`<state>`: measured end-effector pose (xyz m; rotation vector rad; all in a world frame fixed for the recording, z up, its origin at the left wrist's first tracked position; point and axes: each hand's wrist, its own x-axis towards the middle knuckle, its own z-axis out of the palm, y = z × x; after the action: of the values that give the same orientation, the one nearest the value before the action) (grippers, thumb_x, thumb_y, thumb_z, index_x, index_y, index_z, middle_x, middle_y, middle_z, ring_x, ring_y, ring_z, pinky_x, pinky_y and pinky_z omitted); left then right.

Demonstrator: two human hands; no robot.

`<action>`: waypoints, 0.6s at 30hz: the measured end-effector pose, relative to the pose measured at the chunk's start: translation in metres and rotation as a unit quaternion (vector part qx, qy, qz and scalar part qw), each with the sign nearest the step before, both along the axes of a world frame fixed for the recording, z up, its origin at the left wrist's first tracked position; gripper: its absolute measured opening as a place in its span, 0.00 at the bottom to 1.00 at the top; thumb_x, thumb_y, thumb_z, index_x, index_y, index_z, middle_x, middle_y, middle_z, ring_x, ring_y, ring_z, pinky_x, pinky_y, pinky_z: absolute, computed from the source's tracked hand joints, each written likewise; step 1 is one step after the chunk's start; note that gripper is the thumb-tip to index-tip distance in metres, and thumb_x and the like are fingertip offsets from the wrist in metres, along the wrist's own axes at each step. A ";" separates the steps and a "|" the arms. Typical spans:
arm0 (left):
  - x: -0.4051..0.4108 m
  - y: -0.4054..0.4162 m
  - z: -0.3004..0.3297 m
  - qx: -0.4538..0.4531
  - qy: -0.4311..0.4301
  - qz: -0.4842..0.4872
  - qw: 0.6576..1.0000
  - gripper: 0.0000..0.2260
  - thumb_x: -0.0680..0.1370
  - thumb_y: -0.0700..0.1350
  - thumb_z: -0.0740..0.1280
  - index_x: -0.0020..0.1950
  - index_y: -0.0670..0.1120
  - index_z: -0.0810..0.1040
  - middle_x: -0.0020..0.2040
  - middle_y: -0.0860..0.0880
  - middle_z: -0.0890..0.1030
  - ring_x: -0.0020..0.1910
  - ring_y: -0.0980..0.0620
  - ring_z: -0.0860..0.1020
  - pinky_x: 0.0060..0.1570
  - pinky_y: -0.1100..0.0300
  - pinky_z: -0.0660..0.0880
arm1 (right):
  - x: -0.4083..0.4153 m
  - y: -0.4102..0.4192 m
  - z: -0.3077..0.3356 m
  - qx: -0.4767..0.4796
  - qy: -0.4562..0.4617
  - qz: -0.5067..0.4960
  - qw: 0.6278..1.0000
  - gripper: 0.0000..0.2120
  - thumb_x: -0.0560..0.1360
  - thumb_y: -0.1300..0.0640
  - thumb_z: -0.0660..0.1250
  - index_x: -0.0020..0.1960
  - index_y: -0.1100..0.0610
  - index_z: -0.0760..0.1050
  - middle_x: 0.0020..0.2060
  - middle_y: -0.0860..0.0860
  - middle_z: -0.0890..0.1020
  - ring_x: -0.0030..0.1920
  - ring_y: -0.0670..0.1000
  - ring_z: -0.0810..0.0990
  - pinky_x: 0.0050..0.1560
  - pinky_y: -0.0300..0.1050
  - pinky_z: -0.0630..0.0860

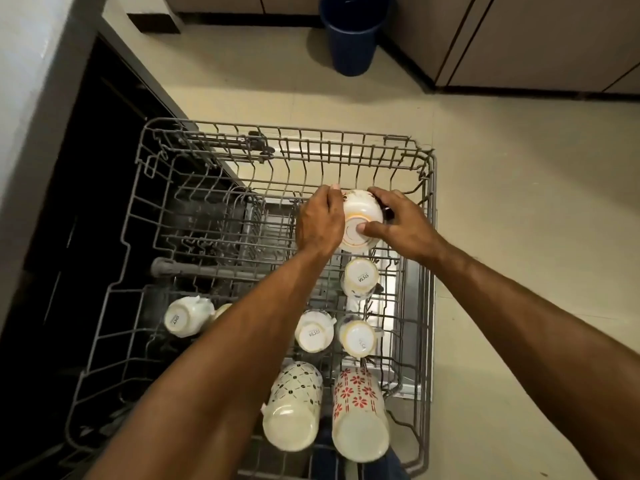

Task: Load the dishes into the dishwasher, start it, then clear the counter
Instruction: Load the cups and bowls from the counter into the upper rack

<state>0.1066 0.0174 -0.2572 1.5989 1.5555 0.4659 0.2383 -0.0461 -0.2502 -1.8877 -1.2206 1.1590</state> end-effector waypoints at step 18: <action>-0.005 0.015 -0.021 -0.007 0.028 -0.184 0.982 0.27 0.79 0.54 0.66 0.73 0.42 0.68 0.60 0.45 0.76 0.54 0.50 0.76 0.55 0.57 0.76 | 0.004 0.025 -0.020 -0.092 -0.023 -0.093 0.991 0.13 0.74 0.59 0.69 0.58 0.60 0.77 0.51 0.56 0.81 0.50 0.56 0.79 0.42 0.42 0.73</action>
<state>0.1015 0.0319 -0.2784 1.8511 1.2575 0.2086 0.2425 -0.0214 -0.2701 -2.1249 -0.9636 1.1658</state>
